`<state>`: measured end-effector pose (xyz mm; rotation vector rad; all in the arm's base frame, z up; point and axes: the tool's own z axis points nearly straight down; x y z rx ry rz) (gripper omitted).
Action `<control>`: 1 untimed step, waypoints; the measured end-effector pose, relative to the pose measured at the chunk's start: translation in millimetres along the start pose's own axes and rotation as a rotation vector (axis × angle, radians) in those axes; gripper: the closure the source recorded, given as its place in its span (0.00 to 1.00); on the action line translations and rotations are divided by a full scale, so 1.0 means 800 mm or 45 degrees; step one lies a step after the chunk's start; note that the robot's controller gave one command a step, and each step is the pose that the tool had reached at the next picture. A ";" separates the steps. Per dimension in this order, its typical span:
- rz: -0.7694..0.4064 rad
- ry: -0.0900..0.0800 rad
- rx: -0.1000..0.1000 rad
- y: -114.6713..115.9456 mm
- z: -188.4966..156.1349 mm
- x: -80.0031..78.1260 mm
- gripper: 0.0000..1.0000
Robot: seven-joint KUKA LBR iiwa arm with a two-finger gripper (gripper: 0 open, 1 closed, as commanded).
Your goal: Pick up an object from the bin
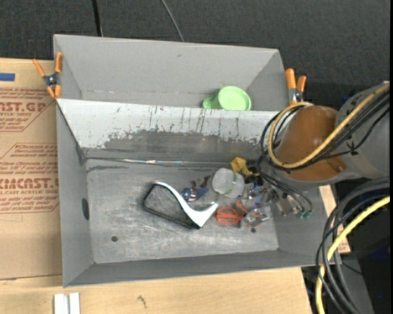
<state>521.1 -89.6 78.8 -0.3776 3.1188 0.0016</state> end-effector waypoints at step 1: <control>0.000 -0.004 0.003 0.010 -0.175 -0.009 1.00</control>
Offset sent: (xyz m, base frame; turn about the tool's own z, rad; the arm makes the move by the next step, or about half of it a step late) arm 0.0000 0.0000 0.0000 0.0000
